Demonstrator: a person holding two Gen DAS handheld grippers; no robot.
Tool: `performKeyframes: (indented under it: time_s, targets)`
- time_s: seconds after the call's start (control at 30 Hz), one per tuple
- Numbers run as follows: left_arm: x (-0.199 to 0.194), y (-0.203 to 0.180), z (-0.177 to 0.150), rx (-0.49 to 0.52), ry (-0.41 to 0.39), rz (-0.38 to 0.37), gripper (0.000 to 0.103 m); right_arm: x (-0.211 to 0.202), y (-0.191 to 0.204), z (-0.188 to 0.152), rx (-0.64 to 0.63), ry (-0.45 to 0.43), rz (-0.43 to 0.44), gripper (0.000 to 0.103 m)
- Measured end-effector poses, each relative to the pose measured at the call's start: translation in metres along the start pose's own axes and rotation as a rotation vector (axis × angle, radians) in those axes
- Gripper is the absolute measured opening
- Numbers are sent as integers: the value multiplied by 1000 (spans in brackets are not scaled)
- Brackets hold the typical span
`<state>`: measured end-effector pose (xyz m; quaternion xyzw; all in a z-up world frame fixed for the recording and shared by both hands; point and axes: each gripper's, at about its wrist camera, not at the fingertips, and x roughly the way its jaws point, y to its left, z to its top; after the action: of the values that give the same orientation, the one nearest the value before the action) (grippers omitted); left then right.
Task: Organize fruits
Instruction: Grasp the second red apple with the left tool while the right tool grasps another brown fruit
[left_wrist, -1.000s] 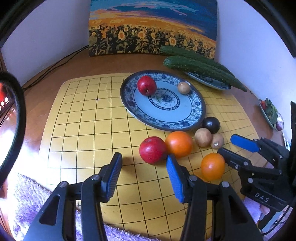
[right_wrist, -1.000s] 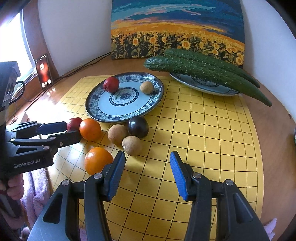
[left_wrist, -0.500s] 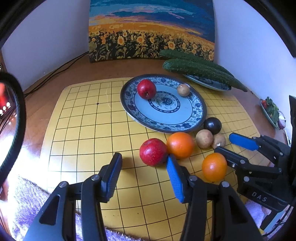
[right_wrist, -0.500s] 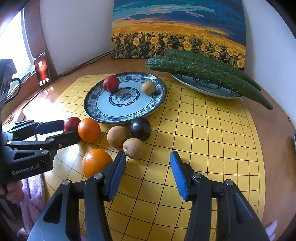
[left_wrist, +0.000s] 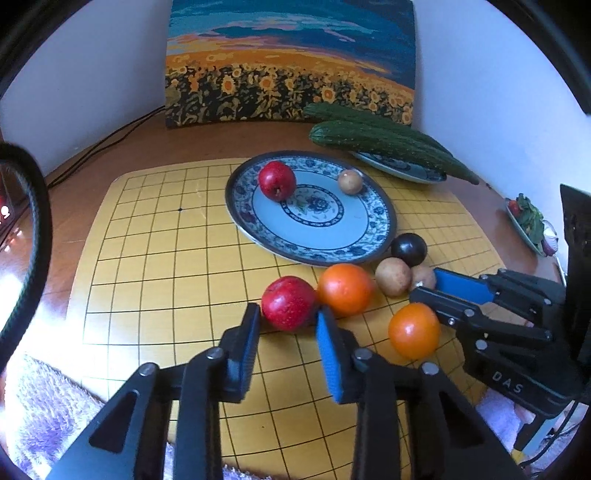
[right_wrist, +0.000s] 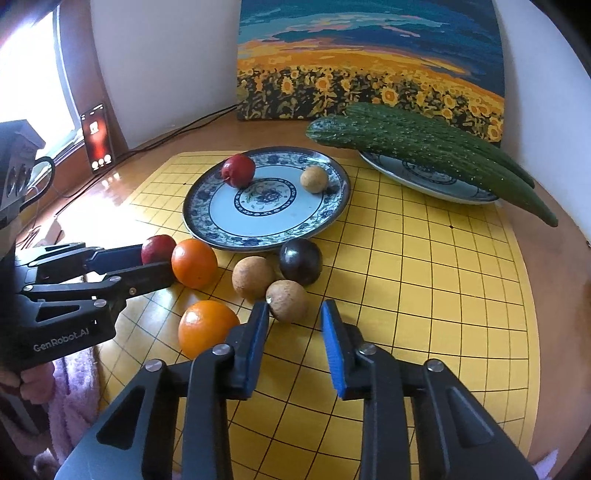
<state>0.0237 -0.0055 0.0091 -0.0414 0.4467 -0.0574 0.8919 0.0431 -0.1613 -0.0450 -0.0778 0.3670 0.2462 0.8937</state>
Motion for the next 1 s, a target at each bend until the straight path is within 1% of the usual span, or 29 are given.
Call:
performKeyframes:
  time_s: [0.17, 1.0]
  targets:
    - [-1, 3, 0, -12, 2, -22, 31, -1, 0, -1, -5, -9, 4, 24]
    - [-26, 6, -1, -39, -32, -12, 31, -21, -7, -9, 54, -46, 9, 23]
